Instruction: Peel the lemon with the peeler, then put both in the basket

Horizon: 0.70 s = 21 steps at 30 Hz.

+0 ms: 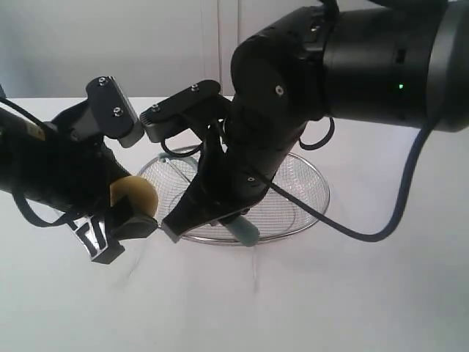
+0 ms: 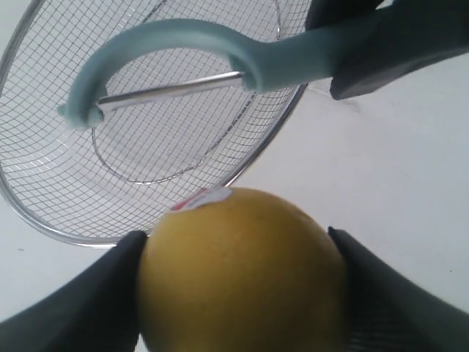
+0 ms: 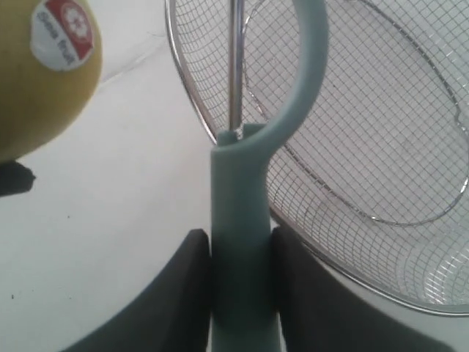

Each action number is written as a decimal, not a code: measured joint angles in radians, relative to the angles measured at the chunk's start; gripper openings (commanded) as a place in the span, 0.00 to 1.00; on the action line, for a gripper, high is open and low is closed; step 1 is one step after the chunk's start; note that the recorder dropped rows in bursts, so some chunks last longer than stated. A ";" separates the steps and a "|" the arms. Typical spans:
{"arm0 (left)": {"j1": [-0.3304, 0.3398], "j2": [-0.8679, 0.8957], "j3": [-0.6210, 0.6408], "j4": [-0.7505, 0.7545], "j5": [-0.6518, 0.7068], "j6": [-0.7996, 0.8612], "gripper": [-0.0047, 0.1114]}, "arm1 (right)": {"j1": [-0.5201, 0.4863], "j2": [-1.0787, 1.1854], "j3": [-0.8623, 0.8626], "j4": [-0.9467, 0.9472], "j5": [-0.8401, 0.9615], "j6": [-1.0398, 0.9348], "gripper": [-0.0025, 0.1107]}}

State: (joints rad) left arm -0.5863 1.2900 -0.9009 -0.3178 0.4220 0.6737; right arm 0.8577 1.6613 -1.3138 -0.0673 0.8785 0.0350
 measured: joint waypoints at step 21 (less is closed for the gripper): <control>0.000 -0.010 0.000 -0.006 -0.011 -0.242 0.04 | -0.043 -0.028 0.000 0.120 0.005 -0.088 0.02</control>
State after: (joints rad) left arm -0.5863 1.2795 -0.9009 -0.3239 0.4106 0.4314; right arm 0.8146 1.6332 -1.3138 0.0532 0.8839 -0.0526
